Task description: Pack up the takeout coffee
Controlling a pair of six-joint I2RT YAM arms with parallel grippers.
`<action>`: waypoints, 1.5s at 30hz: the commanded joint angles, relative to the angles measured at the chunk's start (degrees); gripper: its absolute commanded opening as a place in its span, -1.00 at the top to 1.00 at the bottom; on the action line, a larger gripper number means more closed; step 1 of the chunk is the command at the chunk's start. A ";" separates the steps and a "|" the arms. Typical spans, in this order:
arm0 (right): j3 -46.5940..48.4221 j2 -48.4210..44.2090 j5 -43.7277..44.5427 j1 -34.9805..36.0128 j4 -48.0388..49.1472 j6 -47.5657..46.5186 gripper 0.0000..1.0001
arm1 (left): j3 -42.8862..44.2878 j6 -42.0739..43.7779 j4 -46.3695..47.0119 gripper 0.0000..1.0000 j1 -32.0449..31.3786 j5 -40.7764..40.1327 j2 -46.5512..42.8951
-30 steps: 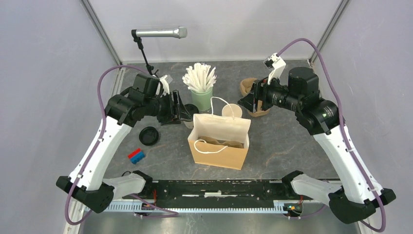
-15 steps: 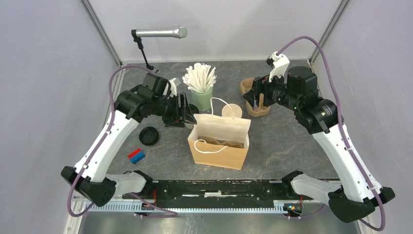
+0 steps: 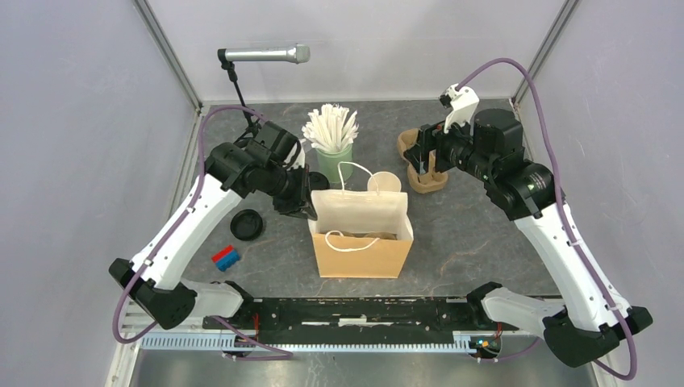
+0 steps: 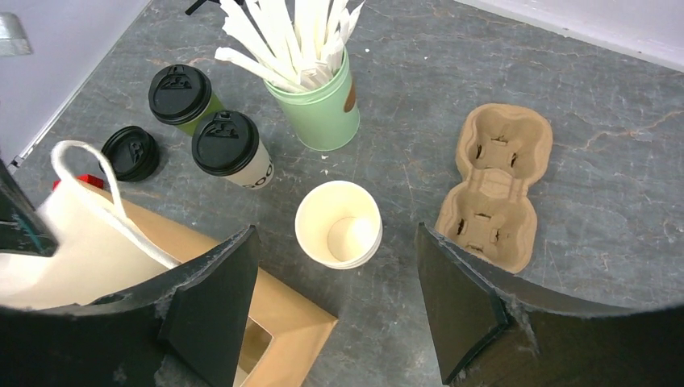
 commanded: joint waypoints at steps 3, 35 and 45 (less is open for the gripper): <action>-3.79 -0.25 -1.98 -0.11 5.93 -2.57 -0.54 | 4.37 4.69 -13.20 0.95 -0.11 -3.19 -2.96; 1.79 27.93 1.40 17.41 16.79 -12.64 -0.61 | -1.92 8.01 -20.33 0.95 17.73 -10.38 -13.47; 1.01 30.68 -0.86 21.13 19.36 -13.16 -0.49 | 0.91 9.16 -20.38 0.18 17.95 -20.43 -13.51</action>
